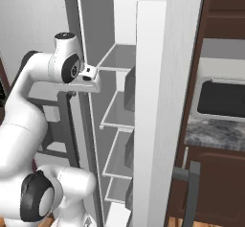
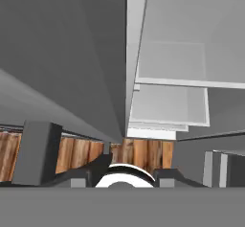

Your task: Place the tupperware containing the chicken drumstick and corn meal in the microwave. Close the microwave door and press the start button to reheat the meal.

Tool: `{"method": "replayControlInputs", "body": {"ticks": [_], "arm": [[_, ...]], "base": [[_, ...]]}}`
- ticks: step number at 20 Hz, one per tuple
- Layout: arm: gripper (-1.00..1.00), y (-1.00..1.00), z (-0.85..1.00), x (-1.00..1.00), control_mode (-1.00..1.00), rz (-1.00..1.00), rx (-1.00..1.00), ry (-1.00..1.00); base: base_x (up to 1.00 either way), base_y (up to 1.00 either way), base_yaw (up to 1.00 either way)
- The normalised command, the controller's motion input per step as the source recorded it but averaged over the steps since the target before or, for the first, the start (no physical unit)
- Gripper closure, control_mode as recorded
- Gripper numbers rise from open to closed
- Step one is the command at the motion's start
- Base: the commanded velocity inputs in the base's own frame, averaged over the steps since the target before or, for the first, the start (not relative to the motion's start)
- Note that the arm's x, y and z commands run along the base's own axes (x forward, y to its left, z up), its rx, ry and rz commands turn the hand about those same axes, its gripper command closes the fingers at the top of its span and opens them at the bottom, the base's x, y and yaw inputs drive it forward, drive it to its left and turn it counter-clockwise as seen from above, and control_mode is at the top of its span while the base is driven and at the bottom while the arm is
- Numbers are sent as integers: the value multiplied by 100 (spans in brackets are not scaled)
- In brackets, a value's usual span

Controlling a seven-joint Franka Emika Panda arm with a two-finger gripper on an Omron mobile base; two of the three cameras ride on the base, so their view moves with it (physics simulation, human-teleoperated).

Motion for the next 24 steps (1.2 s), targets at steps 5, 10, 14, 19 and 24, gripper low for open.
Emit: {"method": "replayControlInputs", "body": {"ticks": [5,10,14,19,24], "arm": [[-100,-9,-2,-28,-100,-3,1,-21],[-100,-5,6,-35,-100,-11,4,-40],[-100,-9,15,-1,-100,-29,18,-35],[-100,-10,27,-2,-100,-31,21,-28],[-100,-51,30,0,-100,-16,26,-7]], "base": [[0,0,0],[0,0,0],[0,0,0],[0,0,0],[0,0,0]]}}
